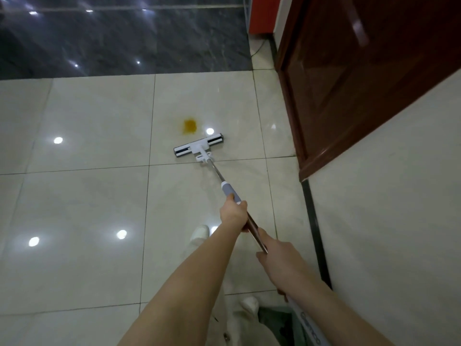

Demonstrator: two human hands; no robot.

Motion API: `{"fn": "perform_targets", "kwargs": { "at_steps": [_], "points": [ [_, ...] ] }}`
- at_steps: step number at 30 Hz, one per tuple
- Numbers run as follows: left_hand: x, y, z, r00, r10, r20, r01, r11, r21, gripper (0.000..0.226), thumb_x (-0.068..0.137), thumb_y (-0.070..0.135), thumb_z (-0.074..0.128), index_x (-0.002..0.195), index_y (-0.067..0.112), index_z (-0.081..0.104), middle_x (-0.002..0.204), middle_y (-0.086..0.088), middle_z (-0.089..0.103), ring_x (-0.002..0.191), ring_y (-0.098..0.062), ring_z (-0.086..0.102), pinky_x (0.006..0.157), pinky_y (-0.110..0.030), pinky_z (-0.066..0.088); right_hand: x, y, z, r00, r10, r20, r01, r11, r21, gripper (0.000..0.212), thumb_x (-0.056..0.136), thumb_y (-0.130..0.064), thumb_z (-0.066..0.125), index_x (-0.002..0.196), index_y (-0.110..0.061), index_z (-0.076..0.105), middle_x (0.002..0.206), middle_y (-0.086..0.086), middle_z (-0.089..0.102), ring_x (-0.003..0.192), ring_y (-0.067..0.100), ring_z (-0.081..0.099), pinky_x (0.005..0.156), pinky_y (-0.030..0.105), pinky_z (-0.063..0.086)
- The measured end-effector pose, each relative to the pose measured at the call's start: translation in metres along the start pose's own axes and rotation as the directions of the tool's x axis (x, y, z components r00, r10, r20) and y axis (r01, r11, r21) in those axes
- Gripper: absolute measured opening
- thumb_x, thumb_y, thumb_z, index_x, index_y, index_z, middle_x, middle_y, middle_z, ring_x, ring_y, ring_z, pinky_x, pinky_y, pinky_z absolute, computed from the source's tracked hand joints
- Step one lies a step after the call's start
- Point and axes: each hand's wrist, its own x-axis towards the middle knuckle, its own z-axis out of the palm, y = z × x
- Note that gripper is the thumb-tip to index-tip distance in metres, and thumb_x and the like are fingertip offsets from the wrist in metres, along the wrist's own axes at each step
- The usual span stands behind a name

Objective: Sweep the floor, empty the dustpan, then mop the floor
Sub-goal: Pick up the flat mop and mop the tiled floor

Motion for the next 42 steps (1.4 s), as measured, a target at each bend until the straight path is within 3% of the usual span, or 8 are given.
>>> {"fn": "perform_targets", "kwargs": {
  "at_steps": [6,13,18,23,25,34,39,42],
  "points": [
    [0.054,0.057,-0.043,0.999,0.036,-0.006,-0.036,0.998,0.054,0.038,0.098,0.023,0.045,0.135,0.020,0.041,0.104,-0.012,0.047,0.064,-0.021,0.050,0.035,-0.031,0.043,0.066,-0.056,-0.020,1.000,0.011,-0.019,-0.010,0.999,0.053,0.052,0.100,-0.025,0.043,0.147,-0.038,0.023,0.091,0.003,0.061,0.071,0.016,0.062,0.067,0.033,0.058],
    [0.150,0.156,-0.115,0.999,0.043,-0.010,-0.043,0.999,0.007,0.039,0.096,0.023,0.047,0.135,0.022,0.042,0.104,-0.011,0.043,0.079,-0.031,0.055,0.058,-0.045,0.056,0.182,-0.154,-0.069,1.000,0.017,-0.011,-0.016,0.999,0.033,0.058,0.101,-0.023,0.042,0.151,-0.039,0.018,0.103,0.008,0.062,0.079,0.020,0.061,0.057,0.028,0.046],
    [0.239,0.226,-0.160,0.998,0.056,-0.028,-0.057,0.998,-0.010,0.041,0.097,0.023,0.047,0.137,0.024,0.040,0.107,-0.013,0.046,0.065,-0.023,0.052,0.043,-0.035,0.048,0.267,-0.225,-0.105,0.999,-0.014,-0.036,0.015,0.999,0.028,0.057,0.100,-0.026,0.043,0.149,-0.042,0.018,0.099,0.007,0.063,0.081,0.021,0.064,0.074,0.036,0.058],
    [0.295,0.265,-0.193,0.993,0.095,-0.066,-0.094,0.995,0.025,0.046,0.096,0.023,0.048,0.140,0.021,0.037,0.117,-0.014,0.053,0.074,-0.026,0.058,0.054,-0.038,0.053,0.323,-0.270,-0.125,1.000,0.020,-0.010,-0.018,0.991,0.132,0.058,0.096,-0.022,0.042,0.144,-0.048,0.020,0.095,0.005,0.059,0.074,0.027,0.066,0.064,0.041,0.061],
    [0.301,0.264,-0.198,0.995,0.089,-0.053,-0.087,0.996,0.033,0.051,0.093,0.023,0.049,0.142,0.025,0.035,0.119,-0.017,0.056,0.084,-0.032,0.063,0.055,-0.035,0.054,0.321,-0.274,-0.127,0.999,0.033,0.007,-0.033,0.991,0.130,0.064,0.095,-0.016,0.042,0.145,-0.048,0.017,0.097,0.005,0.058,0.072,0.026,0.066,0.063,0.039,0.061],
    [0.226,0.193,-0.160,0.999,0.037,0.007,-0.037,0.994,0.106,0.055,0.093,0.024,0.047,0.144,0.030,0.027,0.106,-0.017,0.053,0.076,-0.032,0.059,0.046,-0.029,0.046,0.228,-0.217,-0.091,0.997,0.030,0.065,-0.033,0.998,0.045,0.079,0.094,-0.009,0.048,0.153,-0.040,0.006,0.120,0.009,0.060,0.099,0.021,0.064,0.087,0.033,0.055],
    [0.150,0.127,-0.114,1.000,0.011,0.017,-0.013,0.995,0.103,0.056,0.094,0.023,0.044,0.145,0.030,0.024,0.099,-0.016,0.052,0.063,-0.026,0.055,0.045,-0.028,0.044,0.150,-0.148,-0.065,0.997,-0.020,0.079,0.016,0.999,0.050,0.069,0.097,-0.016,0.044,0.151,-0.041,0.010,0.121,0.007,0.059,0.097,0.018,0.061,0.085,0.028,0.054],
    [0.096,0.081,-0.081,1.000,-0.014,0.027,0.012,0.997,0.076,0.061,0.093,0.023,0.044,0.148,0.032,0.019,0.097,-0.012,0.052,0.063,-0.025,0.057,0.044,-0.028,0.045,0.099,-0.099,-0.041,0.995,0.003,0.102,-0.005,1.000,0.018,0.078,0.093,-0.010,0.044,0.147,-0.050,0.007,0.115,0.004,0.060,0.092,0.016,0.062,0.085,0.029,0.055]
  ]
}}
